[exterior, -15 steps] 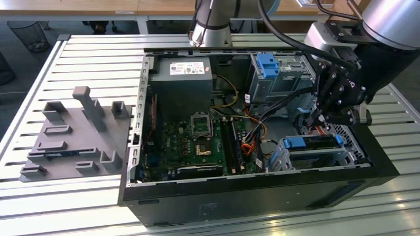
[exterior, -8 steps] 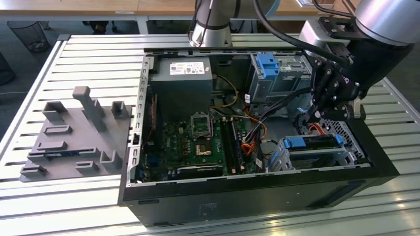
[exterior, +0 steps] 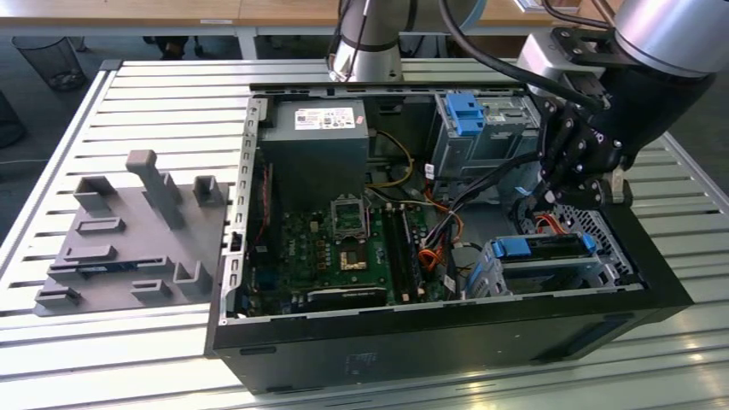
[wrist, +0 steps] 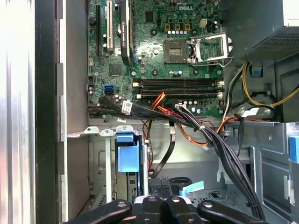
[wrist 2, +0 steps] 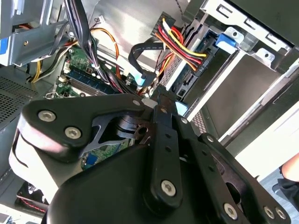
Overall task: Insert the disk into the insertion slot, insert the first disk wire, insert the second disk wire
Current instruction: 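Insert the second disk wire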
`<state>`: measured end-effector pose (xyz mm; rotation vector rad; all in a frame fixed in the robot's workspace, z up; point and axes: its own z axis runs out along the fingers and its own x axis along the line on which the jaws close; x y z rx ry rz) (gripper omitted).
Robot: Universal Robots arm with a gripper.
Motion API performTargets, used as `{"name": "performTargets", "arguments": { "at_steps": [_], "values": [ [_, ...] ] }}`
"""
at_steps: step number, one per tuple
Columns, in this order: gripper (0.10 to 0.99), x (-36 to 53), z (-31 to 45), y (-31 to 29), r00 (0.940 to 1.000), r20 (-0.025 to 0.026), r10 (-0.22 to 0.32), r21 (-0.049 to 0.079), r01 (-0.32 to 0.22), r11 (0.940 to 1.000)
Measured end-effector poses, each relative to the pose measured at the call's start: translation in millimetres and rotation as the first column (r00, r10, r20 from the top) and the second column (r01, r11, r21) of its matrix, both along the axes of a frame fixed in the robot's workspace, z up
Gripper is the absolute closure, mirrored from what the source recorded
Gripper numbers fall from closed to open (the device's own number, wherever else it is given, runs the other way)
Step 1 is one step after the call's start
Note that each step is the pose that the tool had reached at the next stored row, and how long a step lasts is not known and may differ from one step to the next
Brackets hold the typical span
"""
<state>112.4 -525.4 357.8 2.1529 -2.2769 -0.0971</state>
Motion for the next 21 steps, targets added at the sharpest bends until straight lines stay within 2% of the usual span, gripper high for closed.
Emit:
{"name": "performTargets", "arguments": {
  "at_steps": [21],
  "values": [
    [0.98,-0.1,0.0,5.5,1.0,0.0,0.0,0.0,0.0,1.0]
  ]
}}
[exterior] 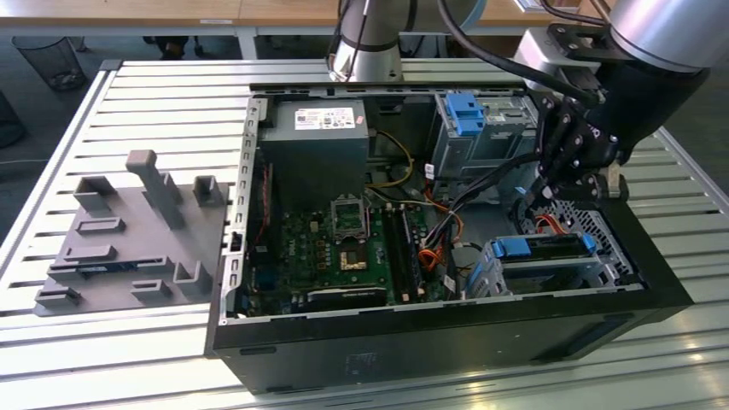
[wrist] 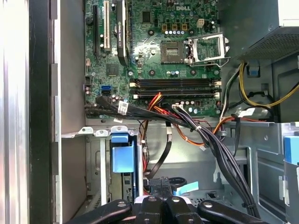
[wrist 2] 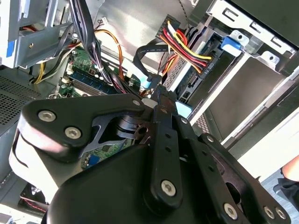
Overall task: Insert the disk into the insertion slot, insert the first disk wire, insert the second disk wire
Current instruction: 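Insert the second disk wire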
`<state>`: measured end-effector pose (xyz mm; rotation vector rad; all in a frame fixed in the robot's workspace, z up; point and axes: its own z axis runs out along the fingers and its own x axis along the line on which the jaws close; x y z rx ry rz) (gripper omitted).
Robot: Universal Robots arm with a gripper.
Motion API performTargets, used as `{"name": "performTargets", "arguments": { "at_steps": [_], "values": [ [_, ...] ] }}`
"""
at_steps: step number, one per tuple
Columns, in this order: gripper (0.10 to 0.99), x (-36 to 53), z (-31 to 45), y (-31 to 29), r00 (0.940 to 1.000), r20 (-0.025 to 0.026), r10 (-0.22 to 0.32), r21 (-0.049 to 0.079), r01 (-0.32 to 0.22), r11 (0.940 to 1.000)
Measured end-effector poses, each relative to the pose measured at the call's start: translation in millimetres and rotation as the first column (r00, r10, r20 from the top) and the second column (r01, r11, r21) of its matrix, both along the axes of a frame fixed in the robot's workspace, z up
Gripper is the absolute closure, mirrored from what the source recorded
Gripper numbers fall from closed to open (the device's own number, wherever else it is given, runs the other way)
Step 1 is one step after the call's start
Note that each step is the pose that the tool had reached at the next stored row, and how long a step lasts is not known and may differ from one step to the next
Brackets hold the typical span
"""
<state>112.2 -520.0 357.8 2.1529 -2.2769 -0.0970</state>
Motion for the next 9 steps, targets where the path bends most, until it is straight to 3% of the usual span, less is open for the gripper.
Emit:
{"name": "performTargets", "arguments": {
  "at_steps": [9],
  "values": [
    [0.98,-0.2,0.0,4.7,1.0,0.0,0.0,0.0,0.0,1.0]
  ]
}}
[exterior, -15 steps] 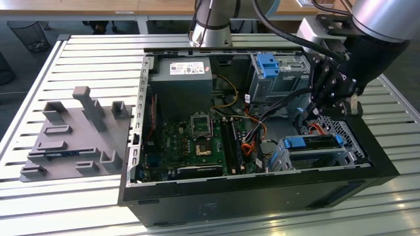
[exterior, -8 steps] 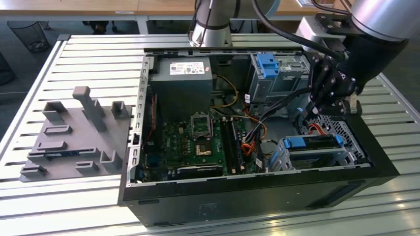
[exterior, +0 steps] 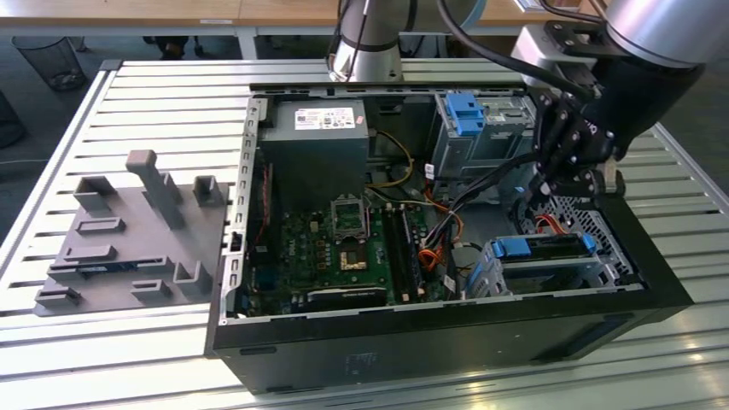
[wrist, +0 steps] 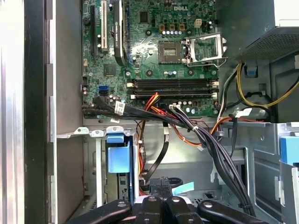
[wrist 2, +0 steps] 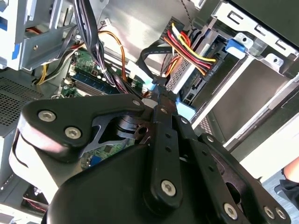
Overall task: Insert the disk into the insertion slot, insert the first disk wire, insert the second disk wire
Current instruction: 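Insert the second disk wire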
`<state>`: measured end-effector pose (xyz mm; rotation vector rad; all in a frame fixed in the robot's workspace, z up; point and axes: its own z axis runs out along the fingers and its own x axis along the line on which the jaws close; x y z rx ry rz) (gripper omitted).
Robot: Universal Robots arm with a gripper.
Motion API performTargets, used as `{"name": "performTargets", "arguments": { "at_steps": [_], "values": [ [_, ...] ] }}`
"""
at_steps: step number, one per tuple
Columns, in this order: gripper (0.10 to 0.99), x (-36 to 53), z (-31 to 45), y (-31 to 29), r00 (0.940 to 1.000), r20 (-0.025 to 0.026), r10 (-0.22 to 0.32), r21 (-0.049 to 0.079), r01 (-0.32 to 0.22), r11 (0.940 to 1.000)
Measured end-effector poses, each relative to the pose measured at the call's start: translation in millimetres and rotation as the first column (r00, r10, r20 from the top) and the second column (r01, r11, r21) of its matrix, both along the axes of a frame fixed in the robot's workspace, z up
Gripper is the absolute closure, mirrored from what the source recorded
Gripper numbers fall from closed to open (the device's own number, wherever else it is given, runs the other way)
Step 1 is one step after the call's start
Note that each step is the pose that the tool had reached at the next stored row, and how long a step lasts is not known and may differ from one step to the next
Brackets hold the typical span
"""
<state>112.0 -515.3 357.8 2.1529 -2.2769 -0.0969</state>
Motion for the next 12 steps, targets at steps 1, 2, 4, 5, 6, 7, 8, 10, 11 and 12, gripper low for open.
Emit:
{"name": "performTargets", "arguments": {
  "at_steps": [1,2,4,5,6,7,8,10,11,12],
  "values": [
    [0.98,-0.1,0.0,0.6,1.0,0.0,0.0,0.0,0.0,1.0],
    [0.98,-0.1,0.0,1.4,1.0,0.0,0.0,0.0,0.0,1.0],
    [0.98,-0.1,0.0,3.0,1.0,0.0,0.0,0.0,0.0,1.0],
    [0.98,-0.1,0.0,3.7,1.0,0.0,0.0,0.0,0.0,1.0],
    [0.98,-0.3,0.0,3.9,1.0,-0.0001,0.0,0.0,0.0,1.0],
    [0.98,-1.0,0.0,4.1,1.0,0.0,0.0,0.0,0.0,1.0],
    [0.98,-2.2,0.0,4.2,1.0,0.0003,0.0,0.0,0.0,1.0],
    [0.98,-3.5,0.0,4.3,1.0,0.0008,0.0,0.0,0.0,1.0],
    [0.98,-3.6,0.0,4.7,1.0,0.0009,0.0,0.0,0.0,1.0],
    [0.98,-3.5,0.0,5.4,1.0,0.001,0.0,-0.001,0.0,1.0]
  ]
}}
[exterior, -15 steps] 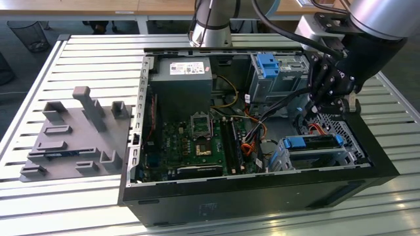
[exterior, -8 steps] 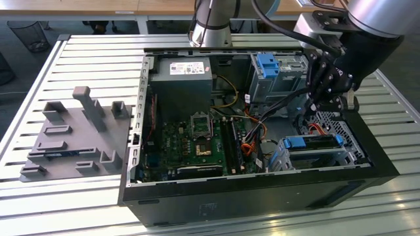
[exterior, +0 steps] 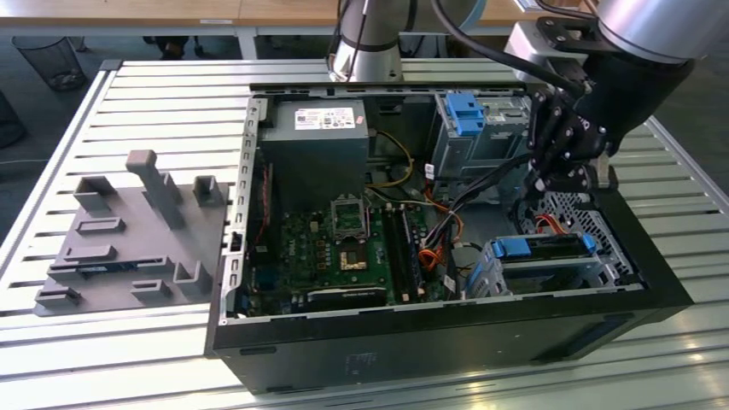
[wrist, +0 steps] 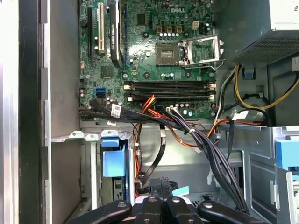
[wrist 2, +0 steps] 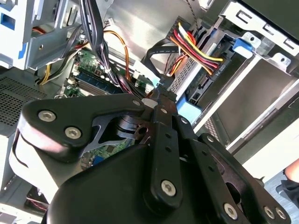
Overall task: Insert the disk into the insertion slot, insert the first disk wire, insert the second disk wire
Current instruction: 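Insert the second disk wire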
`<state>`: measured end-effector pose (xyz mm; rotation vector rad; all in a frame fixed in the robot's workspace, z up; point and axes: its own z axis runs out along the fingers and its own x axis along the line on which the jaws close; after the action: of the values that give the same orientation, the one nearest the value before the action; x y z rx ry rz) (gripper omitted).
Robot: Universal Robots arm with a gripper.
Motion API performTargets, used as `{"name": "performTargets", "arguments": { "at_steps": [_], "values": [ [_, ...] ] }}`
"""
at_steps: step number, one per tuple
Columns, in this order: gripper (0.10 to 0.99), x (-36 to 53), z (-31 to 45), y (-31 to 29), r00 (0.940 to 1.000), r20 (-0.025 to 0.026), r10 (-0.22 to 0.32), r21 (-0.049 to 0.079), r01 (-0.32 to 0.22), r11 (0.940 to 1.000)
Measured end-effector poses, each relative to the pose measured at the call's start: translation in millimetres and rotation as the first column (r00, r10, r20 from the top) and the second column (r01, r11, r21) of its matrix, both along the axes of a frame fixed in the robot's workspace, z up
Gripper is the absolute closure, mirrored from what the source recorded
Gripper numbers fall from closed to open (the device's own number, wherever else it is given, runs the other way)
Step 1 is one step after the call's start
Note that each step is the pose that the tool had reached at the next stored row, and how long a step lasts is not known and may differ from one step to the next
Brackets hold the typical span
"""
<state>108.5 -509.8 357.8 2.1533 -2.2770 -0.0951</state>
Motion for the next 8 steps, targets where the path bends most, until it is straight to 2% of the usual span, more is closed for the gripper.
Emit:
{"name": "performTargets", "arguments": {
  "at_steps": [5,8],
  "values": [
    [0.98,-0.1,-0.2,4.7,1.0,0.0007,0.0,-0.018,0.0,0.9998],
    [0.973,-0.1,-0.7,6.0,1.0,0.004,0.0,-0.035,0.0,0.9994]
  ]
}}
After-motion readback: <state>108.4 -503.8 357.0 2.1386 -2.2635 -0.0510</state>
